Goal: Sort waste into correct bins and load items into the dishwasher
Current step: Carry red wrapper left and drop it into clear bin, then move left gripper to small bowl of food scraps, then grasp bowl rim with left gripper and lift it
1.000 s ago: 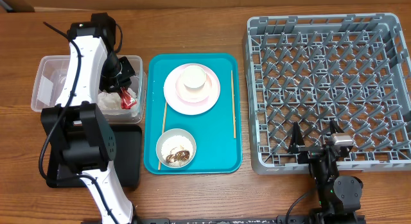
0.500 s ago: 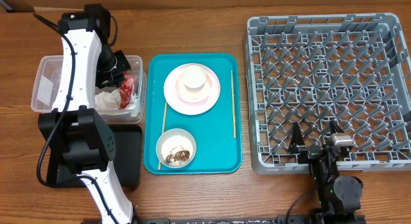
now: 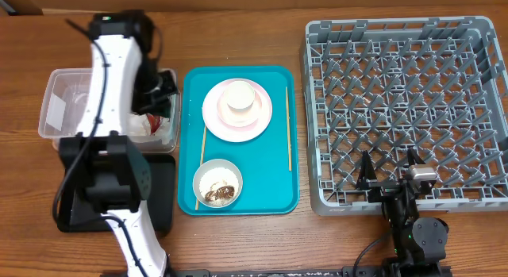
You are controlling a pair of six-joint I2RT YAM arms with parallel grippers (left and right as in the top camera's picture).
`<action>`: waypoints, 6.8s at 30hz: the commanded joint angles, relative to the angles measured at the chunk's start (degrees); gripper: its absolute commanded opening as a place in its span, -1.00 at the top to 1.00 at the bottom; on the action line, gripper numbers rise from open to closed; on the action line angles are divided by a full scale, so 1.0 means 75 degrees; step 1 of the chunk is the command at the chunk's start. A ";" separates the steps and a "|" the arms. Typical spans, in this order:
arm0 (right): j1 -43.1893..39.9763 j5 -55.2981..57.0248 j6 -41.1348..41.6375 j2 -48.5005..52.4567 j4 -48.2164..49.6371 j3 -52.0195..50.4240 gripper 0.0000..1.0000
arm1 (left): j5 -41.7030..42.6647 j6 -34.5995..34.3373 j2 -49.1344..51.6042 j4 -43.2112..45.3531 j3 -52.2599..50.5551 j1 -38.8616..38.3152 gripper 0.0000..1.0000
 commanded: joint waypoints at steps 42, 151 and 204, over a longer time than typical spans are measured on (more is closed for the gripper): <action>-0.0015 -0.0009 -0.0015 -0.0082 0.0026 -0.0082 -1.00 | -0.0545 -0.1142 -0.3456 0.2011 -0.4785 -0.5056 0.46; -0.0015 -0.0009 -0.0015 -0.0082 0.0026 -0.0082 -1.00 | -0.1853 -0.1320 -0.2352 0.1577 -0.4138 -0.4616 0.92; -0.0015 -0.0009 -0.0012 -0.0082 0.0026 -0.0082 -1.00 | 0.7152 0.3742 -0.5418 0.4284 -0.8262 0.7061 0.92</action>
